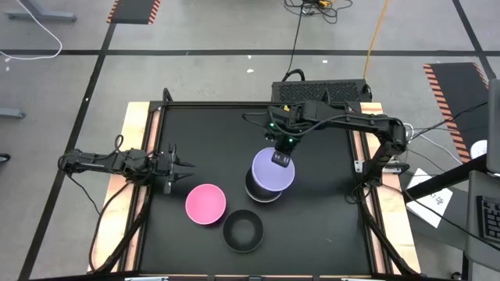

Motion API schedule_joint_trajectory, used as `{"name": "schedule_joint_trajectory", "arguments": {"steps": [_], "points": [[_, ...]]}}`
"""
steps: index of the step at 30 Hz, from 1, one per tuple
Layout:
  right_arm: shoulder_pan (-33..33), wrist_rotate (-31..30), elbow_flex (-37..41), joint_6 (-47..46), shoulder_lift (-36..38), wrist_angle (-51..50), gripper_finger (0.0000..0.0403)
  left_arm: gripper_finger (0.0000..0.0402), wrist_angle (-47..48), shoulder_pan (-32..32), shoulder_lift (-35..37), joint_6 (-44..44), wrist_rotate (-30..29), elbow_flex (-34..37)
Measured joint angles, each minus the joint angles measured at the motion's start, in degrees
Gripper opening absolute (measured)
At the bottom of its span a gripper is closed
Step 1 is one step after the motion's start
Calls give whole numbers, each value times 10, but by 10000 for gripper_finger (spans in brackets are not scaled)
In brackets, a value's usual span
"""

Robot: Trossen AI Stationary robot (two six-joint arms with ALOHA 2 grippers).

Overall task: Nest bowls inside each other
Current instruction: Stack the purple bowl on top of the black bowl

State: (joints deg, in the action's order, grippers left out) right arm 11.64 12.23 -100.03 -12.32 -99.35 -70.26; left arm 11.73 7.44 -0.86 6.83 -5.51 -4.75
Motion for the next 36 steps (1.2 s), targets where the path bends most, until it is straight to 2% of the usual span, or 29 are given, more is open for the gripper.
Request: {"name": "schedule_joint_trajectory", "arguments": {"steps": [4,7,13,24,36], "points": [[1,4,-5,12,-23,-23,0,129,0,0,-4,6,0,0],[0,26,-5,12,-37,-14,0,129,0,0,-8,9,0,0],[1,29,-5,17,-56,-9,0,129,0,0,-8,10,0,0],[1,48,-6,29,-62,27,0,129,0,0,-14,11,0,0],[4,54,-6,47,-148,-16,0,129,0,0,-14,11,0,0]]}}
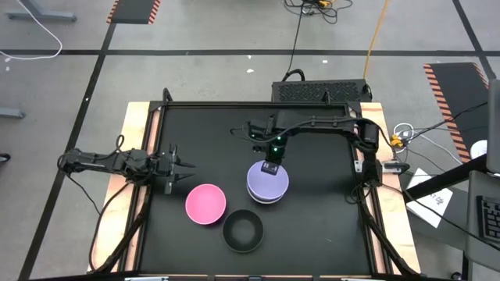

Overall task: Nest bowls inside each other
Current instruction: Stack the purple bowl on top of the black bowl

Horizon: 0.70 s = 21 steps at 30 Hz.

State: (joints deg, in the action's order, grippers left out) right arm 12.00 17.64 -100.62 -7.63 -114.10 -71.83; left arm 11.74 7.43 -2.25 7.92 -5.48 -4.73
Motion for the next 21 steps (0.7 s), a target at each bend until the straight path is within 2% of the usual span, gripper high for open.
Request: {"name": "schedule_joint_trajectory", "arguments": {"steps": [13,21], "points": [[-1,-102,-14,21,-3,-15,0,129,0,0,0,9,5,0],[11,-115,-14,21,-3,-20,0,129,0,0,0,9,6,0]]}}
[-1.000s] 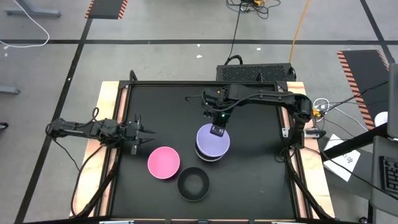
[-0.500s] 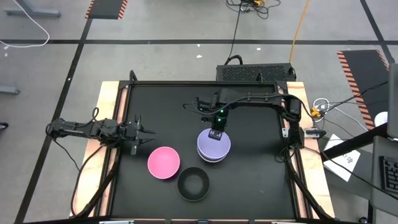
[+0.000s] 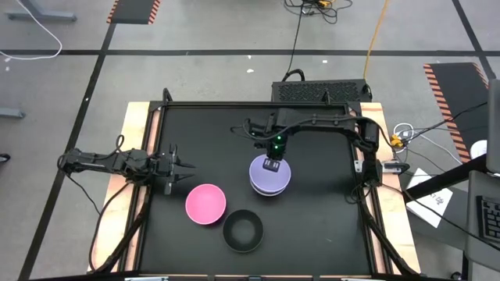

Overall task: Nest bowls inside each other
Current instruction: Stack the purple bowl on top of the black bowl

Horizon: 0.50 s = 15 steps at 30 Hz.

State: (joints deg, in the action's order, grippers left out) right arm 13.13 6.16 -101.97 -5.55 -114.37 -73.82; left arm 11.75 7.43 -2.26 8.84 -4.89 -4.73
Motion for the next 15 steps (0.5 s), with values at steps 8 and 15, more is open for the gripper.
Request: {"name": "schedule_joint_trajectory", "arguments": {"steps": [8,15], "points": [[20,-32,0,3,0,-6,0,129,0,0,0,0,1,0],[27,-36,0,1,-1,-15,0,129,0,0,0,-2,4,0]]}}
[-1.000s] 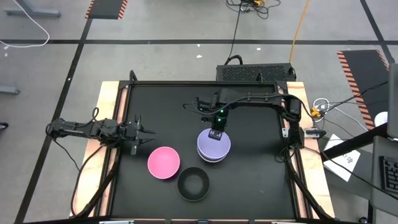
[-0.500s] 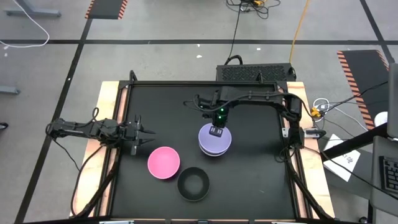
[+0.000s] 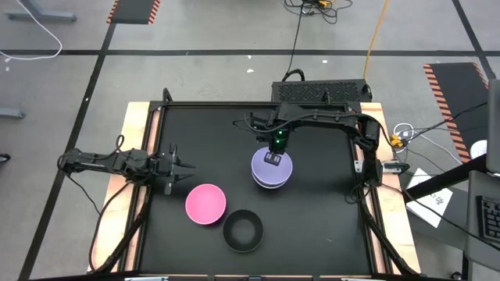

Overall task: Nest bowls inside each other
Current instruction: Stack the purple bowl on top of the black bowl

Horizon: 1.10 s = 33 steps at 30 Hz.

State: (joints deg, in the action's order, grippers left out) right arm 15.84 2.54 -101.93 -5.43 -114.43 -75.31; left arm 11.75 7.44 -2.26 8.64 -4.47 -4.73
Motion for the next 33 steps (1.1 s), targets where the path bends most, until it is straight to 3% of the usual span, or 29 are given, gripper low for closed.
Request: {"name": "schedule_joint_trajectory", "arguments": {"steps": [25,33], "points": [[6,-13,1,-6,0,0,1,129,0,0,0,-1,5,0],[7,-5,2,-14,-2,12,49,129,1,0,0,-1,17,0]]}}
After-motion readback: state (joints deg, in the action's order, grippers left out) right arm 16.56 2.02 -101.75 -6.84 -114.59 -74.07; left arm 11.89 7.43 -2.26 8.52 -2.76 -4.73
